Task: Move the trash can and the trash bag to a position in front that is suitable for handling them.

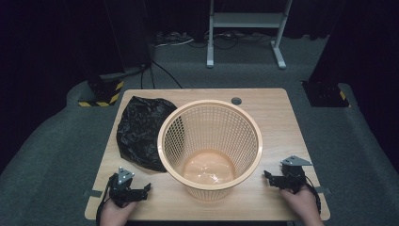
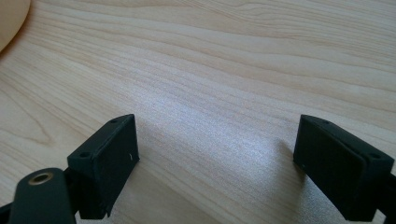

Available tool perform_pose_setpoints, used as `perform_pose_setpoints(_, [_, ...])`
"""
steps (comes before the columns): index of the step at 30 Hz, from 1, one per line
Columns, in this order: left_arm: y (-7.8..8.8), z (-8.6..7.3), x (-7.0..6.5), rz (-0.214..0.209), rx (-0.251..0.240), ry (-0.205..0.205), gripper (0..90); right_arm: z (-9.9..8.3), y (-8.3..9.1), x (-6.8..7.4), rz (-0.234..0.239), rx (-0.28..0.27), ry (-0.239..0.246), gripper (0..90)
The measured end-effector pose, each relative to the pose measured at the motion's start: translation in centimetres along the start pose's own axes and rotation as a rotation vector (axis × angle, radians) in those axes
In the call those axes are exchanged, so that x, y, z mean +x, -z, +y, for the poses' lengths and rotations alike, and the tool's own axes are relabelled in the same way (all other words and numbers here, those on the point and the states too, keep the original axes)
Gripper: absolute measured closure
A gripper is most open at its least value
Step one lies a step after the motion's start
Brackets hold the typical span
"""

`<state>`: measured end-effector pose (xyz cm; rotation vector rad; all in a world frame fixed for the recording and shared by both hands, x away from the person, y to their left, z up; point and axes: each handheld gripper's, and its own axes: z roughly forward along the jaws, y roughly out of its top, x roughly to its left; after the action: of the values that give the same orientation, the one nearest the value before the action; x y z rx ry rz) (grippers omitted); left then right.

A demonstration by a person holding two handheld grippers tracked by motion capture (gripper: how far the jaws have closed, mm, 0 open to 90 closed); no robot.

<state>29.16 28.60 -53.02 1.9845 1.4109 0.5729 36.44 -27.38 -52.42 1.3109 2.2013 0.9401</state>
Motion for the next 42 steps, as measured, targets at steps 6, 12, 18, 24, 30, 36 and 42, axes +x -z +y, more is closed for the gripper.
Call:
perform_pose_setpoints(6, [0.0,0.0,0.0,0.003,0.001,0.002,0.5,0.0,0.0,0.0,0.001,0.000,0.000,13.2])
perform_pose_setpoints(12, [0.0,0.0,-0.1,0.005,0.001,0.003,0.5,0.0,0.0,0.0,0.002,0.000,0.000,13.2])
perform_pose_setpoints(18, [0.0,0.0,-0.1,0.005,0.000,0.005,0.5,0.0,0.0,0.0,0.001,0.000,0.000,13.1])
perform_pose_setpoints(24, [0.1,-0.1,-0.1,0.004,0.000,0.006,0.6,0.0,0.0,0.0,-0.002,0.000,0.000,12.9])
perform_pose_setpoints(30, [0.2,-0.1,-0.2,-0.008,0.002,0.008,0.7,-0.1,0.2,0.1,-0.013,-0.012,-0.007,14.7])
perform_pose_setpoints(36, [0.7,0.7,-0.6,-0.039,-0.025,0.029,0.8,-0.1,0.9,0.0,0.013,-0.063,-0.035,14.8])
perform_pose_setpoints(42, [2.3,2.7,-2.6,-0.085,-0.066,-0.031,0.5,0.6,1.9,1.2,0.035,-0.123,-0.017,14.3])
